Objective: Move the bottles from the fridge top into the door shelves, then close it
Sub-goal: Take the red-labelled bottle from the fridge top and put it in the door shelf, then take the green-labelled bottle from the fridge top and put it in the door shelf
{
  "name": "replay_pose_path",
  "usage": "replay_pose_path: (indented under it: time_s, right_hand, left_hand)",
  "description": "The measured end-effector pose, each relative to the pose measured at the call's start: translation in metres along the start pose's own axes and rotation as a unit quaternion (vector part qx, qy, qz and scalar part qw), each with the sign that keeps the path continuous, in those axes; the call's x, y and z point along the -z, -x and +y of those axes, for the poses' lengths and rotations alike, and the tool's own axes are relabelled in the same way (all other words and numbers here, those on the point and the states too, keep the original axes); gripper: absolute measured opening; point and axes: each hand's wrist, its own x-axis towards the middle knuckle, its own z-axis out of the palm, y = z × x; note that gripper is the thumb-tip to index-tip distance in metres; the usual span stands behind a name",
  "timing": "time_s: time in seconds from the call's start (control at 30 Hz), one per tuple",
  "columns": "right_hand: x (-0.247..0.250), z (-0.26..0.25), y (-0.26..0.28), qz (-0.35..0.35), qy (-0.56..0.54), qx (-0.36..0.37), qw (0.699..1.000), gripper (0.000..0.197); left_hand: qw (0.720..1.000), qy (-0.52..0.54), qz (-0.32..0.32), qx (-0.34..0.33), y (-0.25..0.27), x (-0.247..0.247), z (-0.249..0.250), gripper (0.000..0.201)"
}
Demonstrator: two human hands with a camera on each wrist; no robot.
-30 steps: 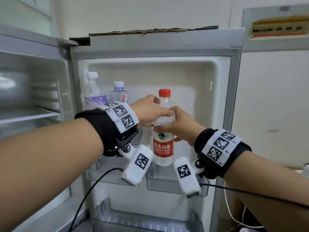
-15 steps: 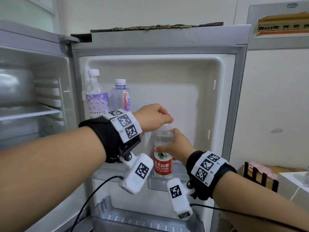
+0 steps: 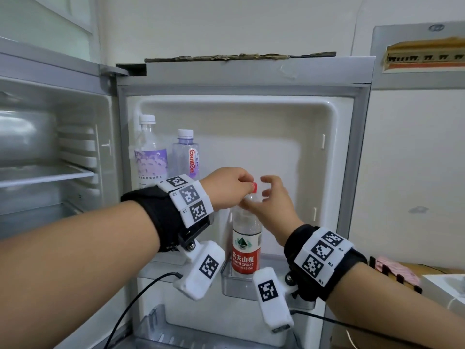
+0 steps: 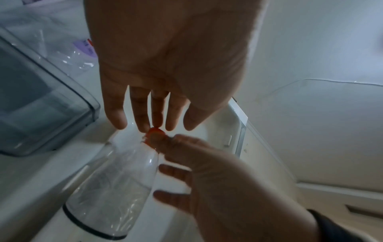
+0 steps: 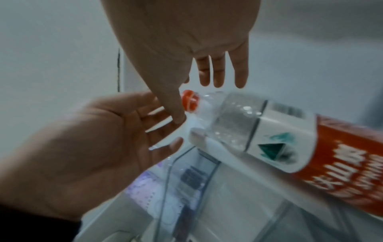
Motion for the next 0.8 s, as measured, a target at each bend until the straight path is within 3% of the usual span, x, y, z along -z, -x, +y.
replay_pose_path:
  time_s: [0.1,0.23,0.6,0.8]
  right_hand:
    - [0.001,-0.028,-0.004,0.047,-0.036,0.073,0.996,0.057]
    - [-0.01,-0.075,-0.005,0.028,-0.114,0.106,0.987,0.042]
    - [-0.11,-0.224,-0.014,-0.163,-0.26,0.154,0.939,0.022]
    - [-0.195,-0.315,-0.013,-0.24,-0.307,0.152,0.908,0.02]
  left_hand:
    - [0.999,0.025,0.028,-0.01,0.001,0.016,-0.003,0.038]
    - [0.991,0.091,0.093,-0.032,0.01,0.059,-0.008,0.028]
    - [0.955,0.062,0.288,-0.03,0.074,0.226,-0.06,0.004]
    - [0.932,0.0,0.363,0.025,0.119,0.327,-0.099,0.02]
